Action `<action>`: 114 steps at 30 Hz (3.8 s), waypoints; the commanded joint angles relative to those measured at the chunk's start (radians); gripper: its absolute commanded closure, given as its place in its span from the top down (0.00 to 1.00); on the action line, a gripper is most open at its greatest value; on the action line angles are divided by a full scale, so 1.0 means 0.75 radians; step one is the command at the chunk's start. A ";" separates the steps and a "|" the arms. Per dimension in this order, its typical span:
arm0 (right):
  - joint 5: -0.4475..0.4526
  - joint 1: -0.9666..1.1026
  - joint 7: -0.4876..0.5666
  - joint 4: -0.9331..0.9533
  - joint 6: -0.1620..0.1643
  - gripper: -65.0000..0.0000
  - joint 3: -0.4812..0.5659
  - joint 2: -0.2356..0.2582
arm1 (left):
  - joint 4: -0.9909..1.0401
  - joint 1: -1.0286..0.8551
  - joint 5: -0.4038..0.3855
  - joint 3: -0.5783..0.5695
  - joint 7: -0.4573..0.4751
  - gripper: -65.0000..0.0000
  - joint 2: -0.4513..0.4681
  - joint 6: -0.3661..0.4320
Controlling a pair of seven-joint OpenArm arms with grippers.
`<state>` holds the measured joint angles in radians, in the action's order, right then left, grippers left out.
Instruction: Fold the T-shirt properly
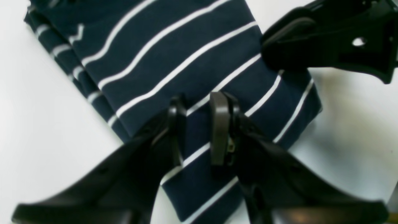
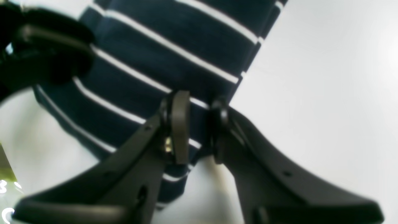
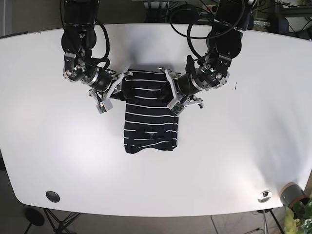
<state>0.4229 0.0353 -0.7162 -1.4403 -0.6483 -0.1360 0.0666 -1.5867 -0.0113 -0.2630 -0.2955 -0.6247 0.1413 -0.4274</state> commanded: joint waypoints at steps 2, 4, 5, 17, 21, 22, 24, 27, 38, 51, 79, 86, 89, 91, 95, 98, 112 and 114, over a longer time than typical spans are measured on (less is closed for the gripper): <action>0.018 -0.019 0.052 0.031 -0.008 0.17 -0.002 0.008 | 0.073 0.014 -0.019 0.033 0.022 0.18 0.042 0.000; 0.018 -0.021 0.058 0.045 -0.010 0.17 0.000 0.008 | 0.147 0.018 -0.021 0.051 0.024 0.18 0.040 0.000; 0.018 -0.030 0.058 0.047 -0.010 0.17 0.000 0.008 | 0.167 0.020 -0.021 0.057 0.026 0.18 0.040 0.000; 0.024 -0.034 -0.034 -0.139 -0.006 0.17 -0.006 0.006 | -0.050 0.016 -0.019 0.094 0.016 0.18 0.042 0.000; 0.024 -0.038 -0.122 -0.251 -0.004 0.17 -0.010 0.006 | -0.154 0.022 -0.012 0.088 0.016 0.19 0.034 0.037; 0.022 -0.038 -0.136 -0.282 -0.004 0.17 -0.010 0.006 | -0.175 0.022 -0.012 0.086 0.016 0.21 0.013 0.086; 0.022 -0.038 -0.151 -0.313 -0.004 0.17 -0.010 0.006 | -0.193 0.024 -0.010 0.084 0.016 0.29 -0.014 0.172; 0.022 -0.038 -0.171 -0.339 -0.004 0.17 -0.012 0.006 | -0.216 0.047 -0.010 0.078 0.016 0.49 -0.063 0.334; 0.028 -0.042 -0.231 -0.335 -0.004 0.17 -0.217 -0.004 | -0.138 0.155 0.231 -0.221 0.042 0.82 -0.220 0.870; 0.028 -0.052 -0.233 -0.333 -0.004 0.17 -0.352 -0.002 | 0.198 0.155 0.438 -0.446 0.320 0.96 -0.292 1.082; 0.028 -0.077 -0.233 -0.333 -0.004 0.17 -0.356 -0.002 | 0.527 0.118 0.429 0.109 0.198 0.87 -0.056 0.483; 0.028 -0.077 -0.233 -0.333 -0.004 0.17 -0.356 -0.002 | 0.511 0.127 0.434 0.338 0.128 0.87 0.138 0.309; 0.028 -0.077 -0.233 -0.333 -0.004 0.17 -0.356 -0.002 | 0.515 0.127 0.434 0.385 0.130 0.87 0.259 0.268; 0.028 -0.077 -0.233 -0.333 -0.004 0.17 -0.356 -0.002 | 0.529 0.127 0.434 0.395 0.134 0.87 0.328 0.242; 0.028 -0.077 -0.233 -0.333 -0.004 0.17 -0.356 -0.002 | 0.615 0.127 0.429 0.415 0.142 0.87 0.482 0.207; 0.028 -0.077 -0.233 -0.333 -0.004 0.17 -0.356 -0.002 | 0.678 0.120 0.429 0.485 0.202 0.87 0.545 0.186; 0.028 -0.069 -0.233 -0.339 -0.006 0.17 -0.356 0.002 | 1.110 0.118 0.429 0.718 0.457 0.87 0.813 -0.008; 0.028 -0.069 -0.233 -0.339 -0.008 0.17 -0.356 0.002 | 1.139 0.118 0.429 0.718 0.480 0.87 0.835 -0.012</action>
<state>0.4225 -0.0006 -0.9138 -1.6737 -0.6479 -0.4004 0.0608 -0.7525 0.0811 0.0093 0.2440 -0.2180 0.7383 -0.4339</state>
